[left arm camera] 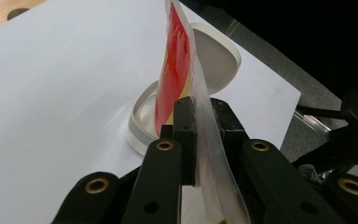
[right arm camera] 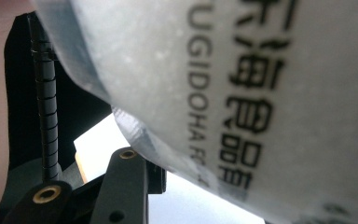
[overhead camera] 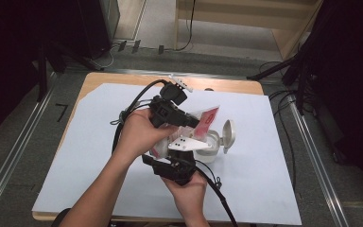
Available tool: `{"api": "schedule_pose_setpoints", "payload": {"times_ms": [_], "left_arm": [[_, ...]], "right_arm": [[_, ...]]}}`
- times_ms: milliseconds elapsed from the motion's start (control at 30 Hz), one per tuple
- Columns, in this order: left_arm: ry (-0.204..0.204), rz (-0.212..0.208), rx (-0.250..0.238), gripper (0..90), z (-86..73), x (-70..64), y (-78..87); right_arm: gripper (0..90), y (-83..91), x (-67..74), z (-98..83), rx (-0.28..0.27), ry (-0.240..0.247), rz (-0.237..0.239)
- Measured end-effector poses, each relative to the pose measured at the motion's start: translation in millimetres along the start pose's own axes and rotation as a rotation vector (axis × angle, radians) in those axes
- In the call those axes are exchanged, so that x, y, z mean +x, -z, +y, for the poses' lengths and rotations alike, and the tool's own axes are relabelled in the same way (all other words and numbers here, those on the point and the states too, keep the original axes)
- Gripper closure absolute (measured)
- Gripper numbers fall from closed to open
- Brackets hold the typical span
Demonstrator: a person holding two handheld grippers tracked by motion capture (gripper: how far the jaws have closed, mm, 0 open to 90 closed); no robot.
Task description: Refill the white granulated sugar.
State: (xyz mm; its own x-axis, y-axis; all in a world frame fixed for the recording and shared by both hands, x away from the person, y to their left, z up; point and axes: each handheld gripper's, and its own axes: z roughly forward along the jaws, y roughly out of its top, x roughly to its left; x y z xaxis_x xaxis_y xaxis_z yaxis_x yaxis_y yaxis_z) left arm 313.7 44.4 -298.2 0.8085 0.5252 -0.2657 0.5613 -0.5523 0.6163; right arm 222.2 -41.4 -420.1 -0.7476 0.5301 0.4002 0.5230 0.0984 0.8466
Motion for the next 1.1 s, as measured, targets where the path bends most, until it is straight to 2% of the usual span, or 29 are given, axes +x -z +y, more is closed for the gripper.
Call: {"api": "schedule_pose_setpoints", "payload": {"times_ms": [367, 1100], "left_arm": [[0.016, -0.007, 0.001, 82.9, 0.2, 1.0, -0.2], [0.018, -0.01, 0.021, 82.6, -0.2, -0.7, -0.2]], "right_arm": [[63.8, 0.1, 0.5, 0.4, 0.0, -0.008, 0.0], [63.9, 0.4, 6.6, -1.4, -0.014, -0.02, 0.003]]}}
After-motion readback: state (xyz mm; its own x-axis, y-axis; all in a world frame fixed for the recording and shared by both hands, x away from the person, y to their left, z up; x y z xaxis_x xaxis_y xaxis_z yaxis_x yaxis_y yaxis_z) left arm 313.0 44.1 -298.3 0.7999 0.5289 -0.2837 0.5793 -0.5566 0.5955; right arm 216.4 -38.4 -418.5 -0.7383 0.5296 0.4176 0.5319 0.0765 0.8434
